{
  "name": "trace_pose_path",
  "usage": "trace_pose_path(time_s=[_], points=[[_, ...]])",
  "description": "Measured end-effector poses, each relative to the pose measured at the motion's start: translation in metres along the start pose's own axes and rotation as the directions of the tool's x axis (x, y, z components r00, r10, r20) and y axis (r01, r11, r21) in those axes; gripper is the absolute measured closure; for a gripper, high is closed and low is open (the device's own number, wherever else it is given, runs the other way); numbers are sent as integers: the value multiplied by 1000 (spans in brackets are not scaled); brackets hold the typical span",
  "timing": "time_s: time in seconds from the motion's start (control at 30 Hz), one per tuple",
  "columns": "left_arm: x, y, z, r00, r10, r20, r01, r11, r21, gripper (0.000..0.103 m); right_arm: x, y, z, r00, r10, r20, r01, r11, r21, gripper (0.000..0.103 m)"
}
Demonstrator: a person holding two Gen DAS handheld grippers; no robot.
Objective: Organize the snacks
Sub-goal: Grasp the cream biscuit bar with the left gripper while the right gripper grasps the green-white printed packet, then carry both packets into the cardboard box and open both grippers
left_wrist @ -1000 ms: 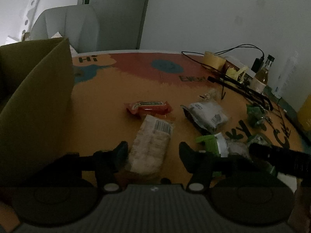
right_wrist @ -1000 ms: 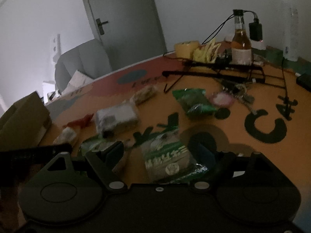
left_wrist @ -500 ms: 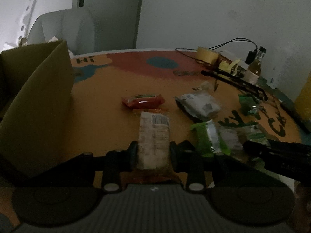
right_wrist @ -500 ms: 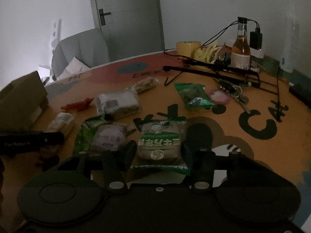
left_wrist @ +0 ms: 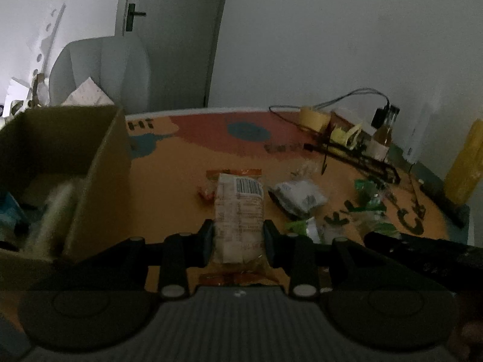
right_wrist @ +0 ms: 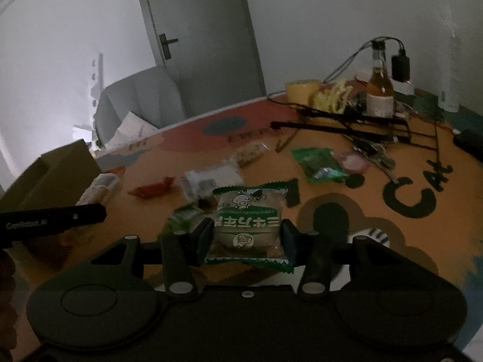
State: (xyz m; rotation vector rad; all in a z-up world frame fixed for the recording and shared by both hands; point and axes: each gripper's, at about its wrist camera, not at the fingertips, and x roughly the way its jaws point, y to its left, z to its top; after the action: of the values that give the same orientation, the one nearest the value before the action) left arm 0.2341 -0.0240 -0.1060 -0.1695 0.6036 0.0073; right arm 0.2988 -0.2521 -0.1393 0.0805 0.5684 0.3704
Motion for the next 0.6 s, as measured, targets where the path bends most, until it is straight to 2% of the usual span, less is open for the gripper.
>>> trace_pose_path(time_s=[0.6], points=[[-41,27,24,995,27,97,-24,999,-30,70,-4,52,24,994,87,61,-85,996,-29,57]])
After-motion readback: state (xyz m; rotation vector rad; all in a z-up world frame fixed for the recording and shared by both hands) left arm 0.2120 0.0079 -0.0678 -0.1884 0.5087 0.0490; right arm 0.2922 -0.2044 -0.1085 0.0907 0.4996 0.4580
